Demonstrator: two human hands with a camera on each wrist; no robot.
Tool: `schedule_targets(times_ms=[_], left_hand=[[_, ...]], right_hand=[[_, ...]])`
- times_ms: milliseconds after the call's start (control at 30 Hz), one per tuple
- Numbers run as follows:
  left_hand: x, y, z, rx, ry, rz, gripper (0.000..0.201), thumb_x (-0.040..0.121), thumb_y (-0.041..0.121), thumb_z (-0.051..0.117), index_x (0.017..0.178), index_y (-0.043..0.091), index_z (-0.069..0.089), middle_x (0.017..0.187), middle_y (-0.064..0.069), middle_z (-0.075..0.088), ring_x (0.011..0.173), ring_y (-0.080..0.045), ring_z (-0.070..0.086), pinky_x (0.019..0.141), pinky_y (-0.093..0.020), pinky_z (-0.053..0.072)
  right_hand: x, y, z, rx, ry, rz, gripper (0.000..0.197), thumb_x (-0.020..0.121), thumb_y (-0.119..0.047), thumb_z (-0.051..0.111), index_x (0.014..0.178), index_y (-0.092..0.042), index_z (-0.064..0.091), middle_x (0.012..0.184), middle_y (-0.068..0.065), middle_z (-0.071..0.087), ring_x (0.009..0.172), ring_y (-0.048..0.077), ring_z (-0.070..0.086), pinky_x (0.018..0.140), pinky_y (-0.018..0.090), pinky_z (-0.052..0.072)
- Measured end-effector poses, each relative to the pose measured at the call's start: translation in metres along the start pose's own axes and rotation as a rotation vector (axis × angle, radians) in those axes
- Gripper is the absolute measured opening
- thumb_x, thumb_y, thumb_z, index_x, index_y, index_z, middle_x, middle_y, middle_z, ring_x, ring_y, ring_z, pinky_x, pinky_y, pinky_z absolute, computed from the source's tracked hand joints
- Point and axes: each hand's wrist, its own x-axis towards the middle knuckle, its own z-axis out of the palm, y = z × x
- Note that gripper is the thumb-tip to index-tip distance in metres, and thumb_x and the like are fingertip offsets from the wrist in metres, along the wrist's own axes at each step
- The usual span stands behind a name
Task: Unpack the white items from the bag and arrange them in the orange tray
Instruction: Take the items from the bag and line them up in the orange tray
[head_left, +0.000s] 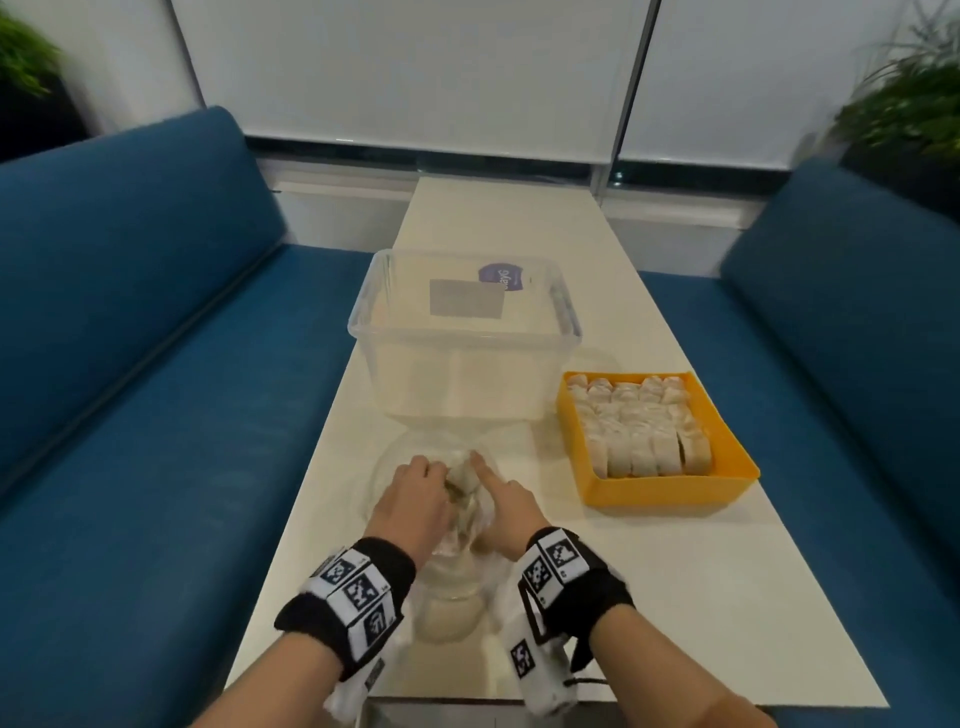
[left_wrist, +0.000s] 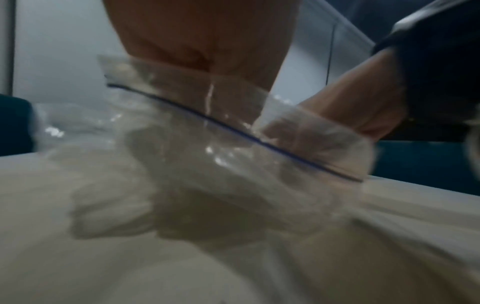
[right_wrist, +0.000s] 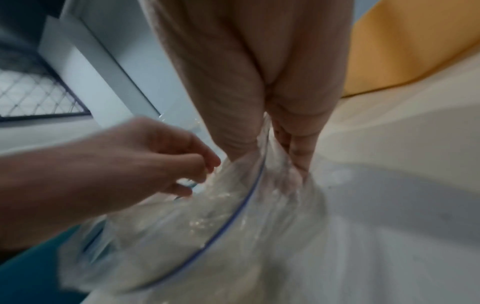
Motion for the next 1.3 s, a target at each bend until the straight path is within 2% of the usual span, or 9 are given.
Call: schedule_targets(times_ms=[67,200,467,567,700,833,1000,1133,1300], left_hand=[[0.010,-0.006,0.008,-0.033,-0.243,-0.189,0.056,0.093,0.040,0.051,0.143,0.019,0.034,0.140,-0.008,0.041,0.122,-0.030,0.043,0.096,-0.039,0.043],[0.018,-0.009,0.019,0.066,-0.350,-0.193,0.076,0.084,0.068,0.047,0.148,0.036,0.019,0.149,0.000,0.030,0.126,-0.034,0.034,0.094,-0.049,0.039],[0.010,-0.008,0.017,-0.022,-0.226,-0.203,0.037,0.093,0.030,0.049,0.130,0.028,0.042,0.130,-0.003,0.042,0.117,-0.031,0.040,0.088,-0.045,0.045],[0.006,-0.016,0.015,-0.223,-0.133,-0.233,0.029,0.092,0.019,0.052,0.121,0.023,0.048,0.117,-0.006,0.049,0.108,-0.030,0.049,0.087,-0.045,0.046],[0.001,-0.024,0.002,-0.568,-0.009,-0.237,0.031,0.087,0.004,0.059,0.113,0.019,0.054,0.097,-0.004,0.051,0.089,-0.021,0.053,0.078,-0.028,0.042],[0.001,-0.025,-0.010,-0.630,0.021,-0.224,0.025,0.085,0.002,0.063,0.105,0.017,0.063,0.093,-0.003,0.057,0.082,-0.016,0.054,0.071,-0.020,0.042],[0.003,-0.025,-0.017,-0.680,0.062,-0.230,0.012,0.086,0.004,0.065,0.092,0.013,0.067,0.098,-0.002,0.062,0.084,-0.012,0.054,0.061,-0.001,0.038],[0.004,-0.020,-0.024,-0.713,0.066,-0.237,0.007,0.085,0.014,0.070,0.089,0.014,0.063,0.093,0.001,0.063,0.084,-0.011,0.054,0.066,-0.008,0.038],[0.007,-0.021,-0.026,-0.821,0.054,-0.289,0.012,0.085,0.022,0.071,0.091,0.015,0.063,0.083,0.003,0.060,0.071,-0.012,0.054,0.065,-0.023,0.043]], right_hand=[[0.001,0.001,0.000,-0.010,0.013,-0.018,0.102,0.082,-0.011,0.065,0.148,-0.041,-0.006,0.124,0.025,0.051,0.113,0.038,0.053,0.092,0.035,0.044],[0.002,0.000,-0.002,-0.054,0.007,-0.013,0.106,0.081,-0.008,0.067,0.148,-0.039,-0.011,0.119,0.025,0.055,0.106,0.036,0.057,0.089,0.036,0.045],[-0.002,-0.004,-0.005,-0.101,0.016,-0.063,0.115,0.075,-0.003,0.075,0.149,-0.036,-0.007,0.123,0.020,0.059,0.104,0.035,0.059,0.087,0.033,0.048],[-0.004,-0.004,-0.005,-0.115,0.032,-0.103,0.113,0.073,-0.001,0.073,0.150,-0.036,-0.001,0.120,0.017,0.061,0.102,0.037,0.059,0.089,0.039,0.050],[-0.007,-0.005,-0.005,-0.134,0.021,-0.120,0.113,0.072,-0.003,0.074,0.149,-0.039,-0.001,0.116,0.017,0.061,0.101,0.036,0.060,0.082,0.033,0.048],[-0.012,-0.007,-0.011,-0.174,0.008,-0.162,0.111,0.075,-0.004,0.073,0.150,-0.033,-0.004,0.145,0.008,0.042,0.106,0.036,0.058,0.088,0.033,0.045],[-0.007,-0.003,-0.008,-0.150,0.013,-0.163,0.114,0.075,-0.005,0.074,0.149,-0.037,-0.005,0.117,0.017,0.061,0.083,0.029,0.056,0.079,0.032,0.047],[-0.003,0.003,-0.006,-0.123,0.018,-0.166,0.115,0.074,-0.006,0.075,0.148,-0.040,-0.006,0.116,0.019,0.061,0.078,0.021,0.050,0.074,0.026,0.042],[0.002,0.007,-0.003,-0.104,0.039,-0.148,0.116,0.074,-0.008,0.076,0.147,-0.045,-0.006,0.104,0.019,0.062,0.082,0.026,0.055,0.077,0.029,0.047]])
